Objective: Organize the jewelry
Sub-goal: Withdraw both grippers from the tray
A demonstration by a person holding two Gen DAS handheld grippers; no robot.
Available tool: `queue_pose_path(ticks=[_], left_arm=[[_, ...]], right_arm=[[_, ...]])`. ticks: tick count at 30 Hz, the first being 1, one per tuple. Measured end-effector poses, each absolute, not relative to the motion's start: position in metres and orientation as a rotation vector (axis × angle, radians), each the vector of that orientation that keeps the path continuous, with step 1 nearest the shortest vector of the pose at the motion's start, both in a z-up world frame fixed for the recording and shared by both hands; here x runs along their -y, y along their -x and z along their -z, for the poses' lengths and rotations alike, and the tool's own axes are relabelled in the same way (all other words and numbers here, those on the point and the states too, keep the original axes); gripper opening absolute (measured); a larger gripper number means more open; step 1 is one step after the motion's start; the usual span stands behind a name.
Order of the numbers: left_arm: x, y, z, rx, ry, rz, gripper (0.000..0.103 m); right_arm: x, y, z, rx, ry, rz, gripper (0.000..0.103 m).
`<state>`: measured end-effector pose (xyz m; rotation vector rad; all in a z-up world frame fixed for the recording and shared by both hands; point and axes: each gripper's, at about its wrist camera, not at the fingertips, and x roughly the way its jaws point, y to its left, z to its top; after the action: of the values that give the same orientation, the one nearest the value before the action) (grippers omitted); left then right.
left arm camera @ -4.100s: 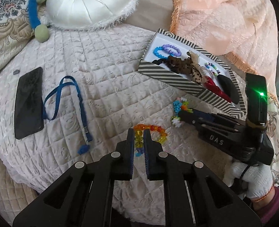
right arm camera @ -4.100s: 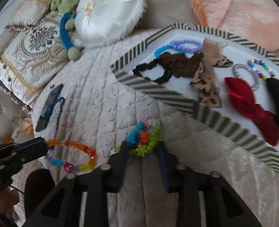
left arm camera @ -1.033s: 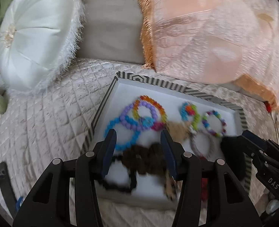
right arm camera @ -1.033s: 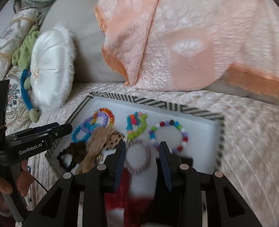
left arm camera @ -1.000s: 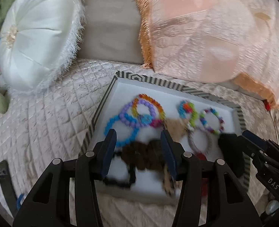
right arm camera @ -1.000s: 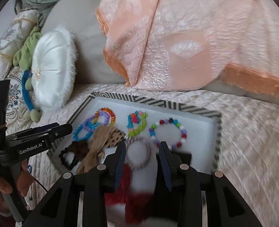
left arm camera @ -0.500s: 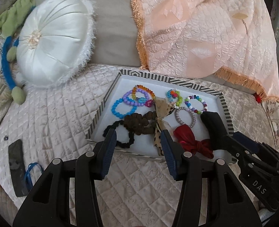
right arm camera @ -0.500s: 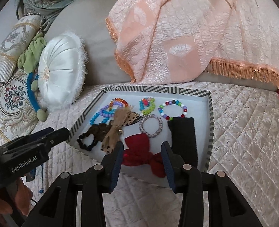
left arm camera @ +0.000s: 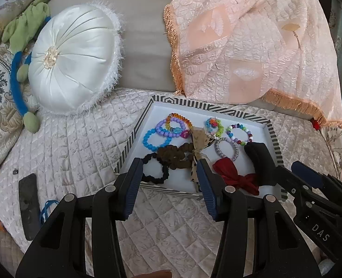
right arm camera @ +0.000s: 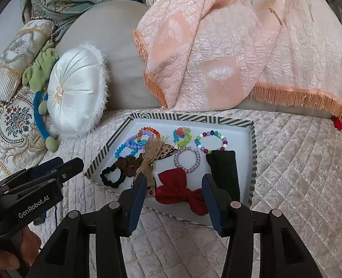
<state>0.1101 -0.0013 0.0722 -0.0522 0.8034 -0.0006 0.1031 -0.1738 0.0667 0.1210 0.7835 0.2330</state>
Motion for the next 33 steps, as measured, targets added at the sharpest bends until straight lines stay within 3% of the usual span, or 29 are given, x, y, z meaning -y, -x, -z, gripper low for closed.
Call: queue_pose_path(ticks=[33], left_arm=[[0.0020,-0.1082,-0.0787,-0.793,0.032,-0.015,0.048]], right_arm=[[0.1686,-0.1019,-0.0658,-0.800,-0.105,-0.244,0.048]])
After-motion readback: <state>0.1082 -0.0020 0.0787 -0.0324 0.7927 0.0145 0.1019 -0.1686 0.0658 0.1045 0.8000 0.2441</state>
